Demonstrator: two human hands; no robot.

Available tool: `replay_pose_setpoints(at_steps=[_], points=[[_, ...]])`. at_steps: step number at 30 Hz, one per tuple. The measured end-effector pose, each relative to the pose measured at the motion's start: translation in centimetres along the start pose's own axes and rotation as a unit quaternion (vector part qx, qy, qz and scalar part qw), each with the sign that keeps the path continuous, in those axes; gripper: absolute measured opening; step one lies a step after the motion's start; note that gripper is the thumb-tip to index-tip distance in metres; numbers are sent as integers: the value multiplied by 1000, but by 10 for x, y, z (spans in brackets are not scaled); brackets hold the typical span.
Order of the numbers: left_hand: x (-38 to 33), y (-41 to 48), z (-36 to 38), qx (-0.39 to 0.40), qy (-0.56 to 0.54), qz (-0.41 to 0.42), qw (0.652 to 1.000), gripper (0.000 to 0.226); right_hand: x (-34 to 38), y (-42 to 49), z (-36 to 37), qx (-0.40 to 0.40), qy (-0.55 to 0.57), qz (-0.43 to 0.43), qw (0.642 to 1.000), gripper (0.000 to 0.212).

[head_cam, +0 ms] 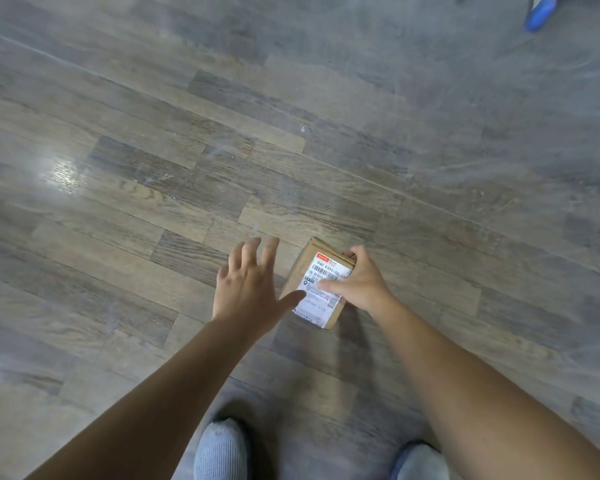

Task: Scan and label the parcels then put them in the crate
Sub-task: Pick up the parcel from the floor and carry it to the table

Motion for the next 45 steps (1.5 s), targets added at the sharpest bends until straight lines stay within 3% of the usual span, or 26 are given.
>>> replay_pose_setpoints(at_steps=[6, 13, 18, 26, 35, 40, 45], points=[[10, -33, -105, -14, -22, -25, 999, 98, 106, -65, -51, -33, 36, -47, 998, 69], [18, -88, -345, -91, -68, -44, 993, 98, 312, -207, -134, -19, 11, -95, 995, 56], [21, -128, -516, -149, -85, -29, 985, 97, 460, -315, -181, -34, -9, -140, 989, 62], [45, -162, -710, -216, -112, -11, 970, 99, 641, -427, -240, -59, -19, -220, 974, 71], [53, -85, -845, -282, -54, 0, 958, 96, 785, -386, -292, -47, -39, -267, 962, 71], [65, -19, -921, -303, -60, -40, 950, 95, 880, -328, -313, -6, -39, -285, 958, 79], [91, 33, -985, -326, -87, -76, 938, 89, 984, -285, -322, -3, -68, -320, 945, 72]])
Point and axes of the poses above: each hand's wrist, its own y-axis towards the middle knuckle, its own z-axis out of the palm, x = y × z, the point moved 10 cm from there along y, towards the middle knuckle, and after that the axes turned 8 degrees about y, right-handed, at the moved point
